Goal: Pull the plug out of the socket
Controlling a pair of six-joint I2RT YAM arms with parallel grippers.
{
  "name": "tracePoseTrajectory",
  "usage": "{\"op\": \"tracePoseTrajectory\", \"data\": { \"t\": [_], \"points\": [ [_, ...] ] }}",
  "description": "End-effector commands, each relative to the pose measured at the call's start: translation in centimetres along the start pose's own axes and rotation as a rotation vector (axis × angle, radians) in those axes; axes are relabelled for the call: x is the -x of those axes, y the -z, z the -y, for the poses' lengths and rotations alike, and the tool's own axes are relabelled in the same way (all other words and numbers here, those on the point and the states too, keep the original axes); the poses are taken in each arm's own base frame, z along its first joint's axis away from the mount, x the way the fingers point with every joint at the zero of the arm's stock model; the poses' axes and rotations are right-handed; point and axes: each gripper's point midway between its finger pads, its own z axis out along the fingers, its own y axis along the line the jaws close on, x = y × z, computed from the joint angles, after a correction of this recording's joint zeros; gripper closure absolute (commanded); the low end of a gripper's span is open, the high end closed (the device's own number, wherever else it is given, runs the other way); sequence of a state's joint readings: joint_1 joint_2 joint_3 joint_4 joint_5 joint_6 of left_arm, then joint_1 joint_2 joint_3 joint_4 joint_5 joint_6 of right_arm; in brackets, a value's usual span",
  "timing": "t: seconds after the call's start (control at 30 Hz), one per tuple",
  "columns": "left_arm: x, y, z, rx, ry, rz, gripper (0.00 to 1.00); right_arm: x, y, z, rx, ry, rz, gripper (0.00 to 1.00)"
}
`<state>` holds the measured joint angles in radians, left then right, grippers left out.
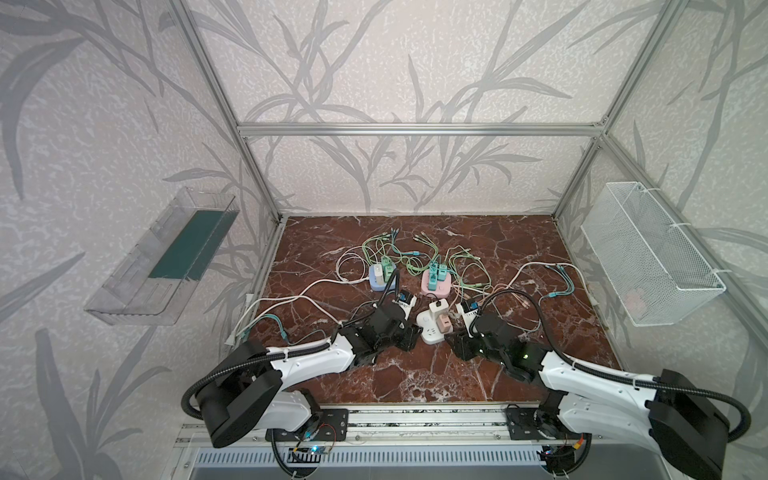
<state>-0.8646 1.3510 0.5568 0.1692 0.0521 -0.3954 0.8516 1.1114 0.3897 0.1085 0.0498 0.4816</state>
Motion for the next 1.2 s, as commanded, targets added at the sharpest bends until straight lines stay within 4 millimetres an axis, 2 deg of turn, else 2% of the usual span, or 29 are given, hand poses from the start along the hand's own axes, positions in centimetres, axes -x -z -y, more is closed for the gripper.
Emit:
{"op": "tracePoseTrajectory", "data": {
  "t": [0.0, 0.13, 0.37, 0.77, 0.93, 1.17],
  "points": [
    [1.6, -0.4, 0.9, -0.015, -0.011, 0.034, 0.44, 1.3, -0.5, -0.4, -0.04, -0.002, 0.022, 0.48],
    [1.6, -1.1, 1.1, -0.018, -0.01, 0.023, 0.43, 1.5, -1.1, -0.8, -0.056, -0.002, 0.015, 0.48],
    [1.8, -2.4, 1.1, -0.007, -0.009, 0.011, 0.44, 1.7, -1.7, 0.2, -0.135, -0.02, 0.006, 0.48],
    [1.4, -4.2, 0.9, 0.007, 0.0, -0.019, 0.44, 2.6, -3.2, -0.6, -0.126, 0.015, -0.001, 0.57],
    [1.0, -4.7, 0.6, 0.023, 0.007, -0.034, 0.44, 2.5, -3.3, -0.3, -0.147, 0.018, -0.012, 0.6],
    [0.4, -5.2, 0.0, 0.057, 0.02, -0.057, 0.45, 2.6, -3.3, -0.3, -0.152, 0.027, -0.014, 0.73]
  ]
}}
